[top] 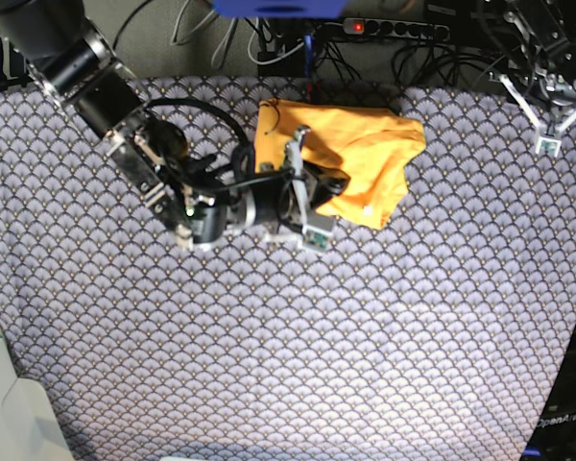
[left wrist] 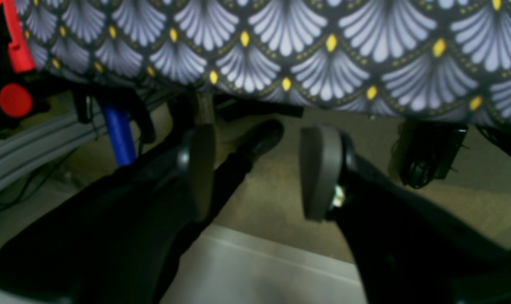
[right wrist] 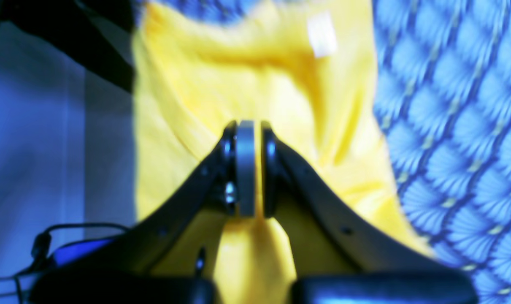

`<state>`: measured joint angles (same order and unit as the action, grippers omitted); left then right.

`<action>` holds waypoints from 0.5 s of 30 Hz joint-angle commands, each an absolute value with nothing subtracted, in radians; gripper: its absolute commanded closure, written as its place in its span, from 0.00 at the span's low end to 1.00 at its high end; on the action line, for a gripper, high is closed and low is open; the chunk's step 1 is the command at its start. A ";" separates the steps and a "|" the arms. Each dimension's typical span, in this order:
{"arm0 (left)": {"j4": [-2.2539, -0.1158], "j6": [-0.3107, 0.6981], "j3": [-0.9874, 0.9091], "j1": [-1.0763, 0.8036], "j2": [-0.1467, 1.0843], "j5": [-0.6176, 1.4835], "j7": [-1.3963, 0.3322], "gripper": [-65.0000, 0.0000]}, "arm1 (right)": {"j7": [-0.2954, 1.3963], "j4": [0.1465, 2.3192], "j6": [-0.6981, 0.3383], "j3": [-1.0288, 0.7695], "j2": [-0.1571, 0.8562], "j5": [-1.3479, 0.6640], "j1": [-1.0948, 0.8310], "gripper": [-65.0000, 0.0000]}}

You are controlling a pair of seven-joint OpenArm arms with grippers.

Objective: Fold the T-shirt properly
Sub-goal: 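Press and tuck the folded end into the bundle with the right gripper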

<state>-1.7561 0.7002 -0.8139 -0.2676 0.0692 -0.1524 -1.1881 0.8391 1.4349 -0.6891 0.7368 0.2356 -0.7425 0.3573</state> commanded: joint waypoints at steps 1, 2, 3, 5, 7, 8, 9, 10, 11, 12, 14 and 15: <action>-1.768 0.698 -0.817 -0.263 0.082 -0.151 -1.182 0.52 | 0.835 1.460 -0.698 0.713 0.220 -0.760 0.383 0.98; -1.764 0.698 -0.817 -0.263 0.082 -0.151 -1.182 0.52 | 0.846 1.465 -0.698 0.702 0.209 -0.757 0.383 0.98; -1.762 0.698 -0.817 -0.263 0.082 -0.151 -1.182 0.52 | 0.852 1.465 -0.698 0.696 0.202 -0.756 0.384 0.98; -1.765 0.698 -0.817 -0.266 0.081 -0.151 -1.182 0.52 | 0.854 1.463 -0.698 0.697 0.182 -0.756 0.397 0.98; -1.765 0.698 -0.817 -0.268 0.081 -0.151 -1.182 0.52 | 0.849 1.460 -0.698 0.705 0.160 -0.754 0.398 0.98; -1.765 0.698 -0.817 -0.268 0.081 -0.151 -1.182 0.52 | 0.846 1.451 -0.698 0.707 0.147 -0.754 0.398 0.98; -1.765 0.698 -0.817 -0.268 0.081 -0.151 -1.182 0.52 | 0.845 1.432 -0.698 0.708 0.134 -0.754 0.398 0.98; -1.767 0.698 -0.817 -0.269 0.081 -0.151 -1.182 0.52 | 0.842 1.411 -0.698 0.713 0.122 -0.753 0.400 0.98; -1.768 0.698 -0.817 -0.269 0.081 -0.151 -1.182 0.52 | 0.829 1.388 -0.698 0.716 0.107 -0.745 0.410 0.98; -1.768 0.698 -0.817 -0.269 0.081 -0.151 -1.182 0.52 | 0.811 1.357 -0.698 0.727 0.093 -0.730 0.420 0.98; -1.771 0.698 -0.817 -0.271 0.081 -0.151 -1.182 0.52 | 0.779 1.294 -0.698 0.750 0.070 -0.694 0.426 0.98; -1.771 0.698 -0.817 -0.271 0.081 -0.151 -1.184 0.52 | 0.762 1.264 -0.698 0.759 0.058 -0.677 0.426 0.98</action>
